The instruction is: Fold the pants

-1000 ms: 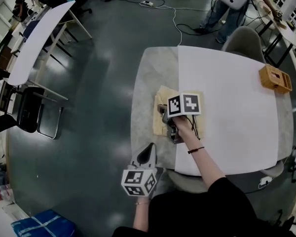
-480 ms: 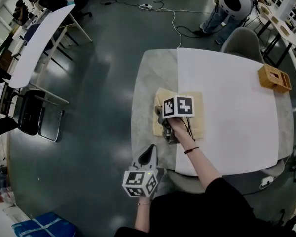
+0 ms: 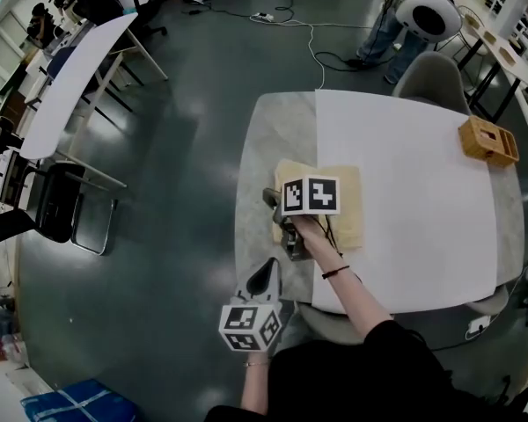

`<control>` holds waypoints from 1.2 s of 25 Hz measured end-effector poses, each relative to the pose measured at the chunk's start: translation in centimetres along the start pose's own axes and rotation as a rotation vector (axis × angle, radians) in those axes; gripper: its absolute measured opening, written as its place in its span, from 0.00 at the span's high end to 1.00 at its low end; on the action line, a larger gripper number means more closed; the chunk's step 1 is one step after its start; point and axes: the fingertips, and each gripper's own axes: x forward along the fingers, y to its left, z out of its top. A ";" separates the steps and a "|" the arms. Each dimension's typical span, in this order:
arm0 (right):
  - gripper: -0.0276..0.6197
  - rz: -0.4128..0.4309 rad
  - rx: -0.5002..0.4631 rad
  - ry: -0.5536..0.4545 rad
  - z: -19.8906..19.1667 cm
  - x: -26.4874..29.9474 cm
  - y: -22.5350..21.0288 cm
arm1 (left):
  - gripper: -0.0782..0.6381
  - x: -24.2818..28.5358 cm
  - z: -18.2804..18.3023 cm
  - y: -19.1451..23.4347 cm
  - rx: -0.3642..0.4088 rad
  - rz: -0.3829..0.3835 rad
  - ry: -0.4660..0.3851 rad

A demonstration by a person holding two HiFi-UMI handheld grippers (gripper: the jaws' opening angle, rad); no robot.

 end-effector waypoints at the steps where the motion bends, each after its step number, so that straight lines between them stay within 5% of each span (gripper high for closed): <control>1: 0.72 0.006 -0.014 -0.009 0.3 -0.4 0.3 | 0.87 0.0 0.1 -0.2 0.002 0.001 -0.002; 10: 0.77 0.191 -0.026 -0.066 2.0 -4.5 3.1 | 0.87 -0.2 1.1 -1.8 0.033 0.004 -0.027; 15: 0.91 0.238 -0.124 -0.113 2.7 -9.4 2.3 | 0.87 -0.6 2.5 -3.0 0.060 0.018 -0.063; 23: 0.92 0.284 -0.248 -0.248 2.4 -19.0 -0.4 | 0.87 -1.9 6.3 -6.0 0.133 0.034 -0.160; 30: 0.93 0.325 -0.250 -0.424 1.9 -26.5 -2.2 | 0.87 -3.4 9.1 -8.7 0.201 0.041 -0.245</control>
